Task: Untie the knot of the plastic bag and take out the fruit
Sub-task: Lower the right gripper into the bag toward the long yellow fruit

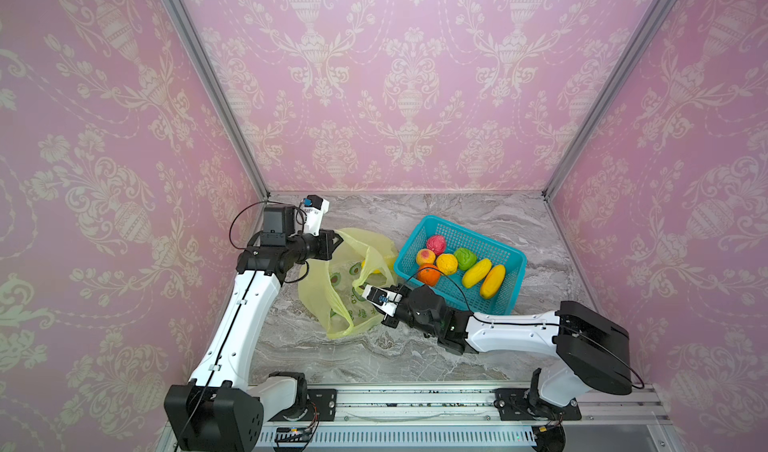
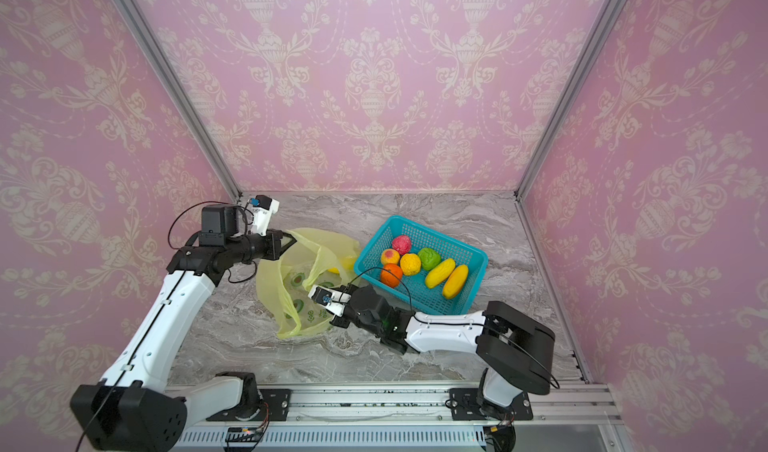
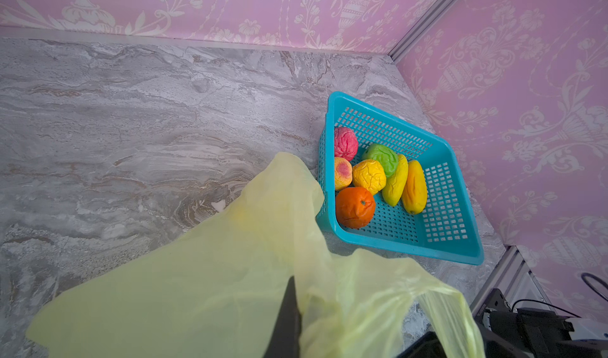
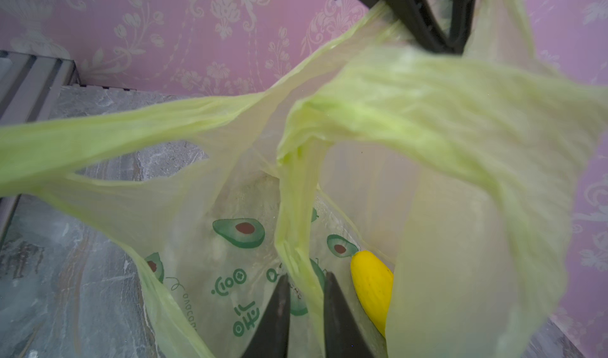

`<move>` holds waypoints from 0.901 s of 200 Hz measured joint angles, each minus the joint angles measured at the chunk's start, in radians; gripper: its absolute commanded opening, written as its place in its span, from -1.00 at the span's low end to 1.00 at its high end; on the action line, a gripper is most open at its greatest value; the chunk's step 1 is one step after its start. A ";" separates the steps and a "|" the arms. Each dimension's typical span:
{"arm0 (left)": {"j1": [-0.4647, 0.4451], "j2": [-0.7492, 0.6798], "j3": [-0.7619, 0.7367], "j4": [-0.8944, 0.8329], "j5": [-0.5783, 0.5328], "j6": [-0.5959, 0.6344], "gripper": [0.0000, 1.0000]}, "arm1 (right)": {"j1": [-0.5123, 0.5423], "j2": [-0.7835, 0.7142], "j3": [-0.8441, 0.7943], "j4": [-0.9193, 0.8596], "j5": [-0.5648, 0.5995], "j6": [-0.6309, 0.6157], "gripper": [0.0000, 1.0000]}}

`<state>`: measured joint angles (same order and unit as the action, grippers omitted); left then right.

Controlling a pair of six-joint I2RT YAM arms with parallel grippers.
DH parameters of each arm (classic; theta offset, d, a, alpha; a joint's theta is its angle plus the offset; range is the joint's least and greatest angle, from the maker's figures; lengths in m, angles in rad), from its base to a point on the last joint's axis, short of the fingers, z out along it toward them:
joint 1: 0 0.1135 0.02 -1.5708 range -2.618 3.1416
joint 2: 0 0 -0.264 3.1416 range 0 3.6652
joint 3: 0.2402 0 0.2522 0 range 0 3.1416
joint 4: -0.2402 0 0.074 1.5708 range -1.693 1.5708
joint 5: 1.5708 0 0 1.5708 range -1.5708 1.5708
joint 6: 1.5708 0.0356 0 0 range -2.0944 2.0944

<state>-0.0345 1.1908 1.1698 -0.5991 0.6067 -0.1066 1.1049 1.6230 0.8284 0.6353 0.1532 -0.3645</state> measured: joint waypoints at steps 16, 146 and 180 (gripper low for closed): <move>0.000 0.000 0.000 0.000 0.000 0.000 -1.00 | 0.000 0.057 0.052 -0.037 0.023 -0.009 -0.63; 0.000 -0.031 0.000 0.027 0.035 -0.001 -1.00 | -0.017 0.388 0.454 -0.326 0.235 -0.017 -0.72; 0.000 -0.043 -0.001 0.052 0.077 -0.009 -1.00 | -0.016 0.472 0.556 -0.415 0.298 -0.036 -0.42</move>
<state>-0.0341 1.1473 1.1687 -0.5468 0.6842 -0.1154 1.0889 2.0953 1.3842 0.2207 0.4515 -0.4007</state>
